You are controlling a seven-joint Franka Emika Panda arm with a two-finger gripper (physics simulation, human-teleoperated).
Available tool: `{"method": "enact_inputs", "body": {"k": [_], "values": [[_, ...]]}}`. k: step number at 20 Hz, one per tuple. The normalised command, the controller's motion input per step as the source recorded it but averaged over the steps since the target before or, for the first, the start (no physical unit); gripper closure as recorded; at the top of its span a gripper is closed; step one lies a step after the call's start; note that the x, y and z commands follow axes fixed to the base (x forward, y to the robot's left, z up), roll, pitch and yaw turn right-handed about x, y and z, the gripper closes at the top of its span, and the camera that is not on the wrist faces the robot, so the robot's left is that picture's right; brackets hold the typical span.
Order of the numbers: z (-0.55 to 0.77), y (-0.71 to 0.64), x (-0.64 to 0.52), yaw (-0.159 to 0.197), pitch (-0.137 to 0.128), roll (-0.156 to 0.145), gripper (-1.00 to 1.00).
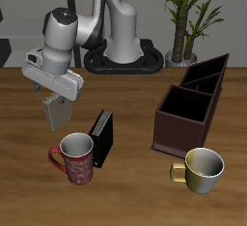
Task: Place the yellow book into the left desk caddy's right compartment and place the red mug into the left desk caddy's left compartment
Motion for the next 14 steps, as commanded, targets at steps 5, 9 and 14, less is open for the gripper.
{"method": "enact_inputs", "body": {"k": [5, 9, 14], "values": [[-0.29, 0.12, 0.05, 0.012, 0.046, 0.013, 1.00], [-0.06, 0.09, 0.01, -0.011, 0.008, 0.007, 1.00], [0.24, 0.14, -0.05, 0.026, -0.030, 0.025, 1.00]]}}
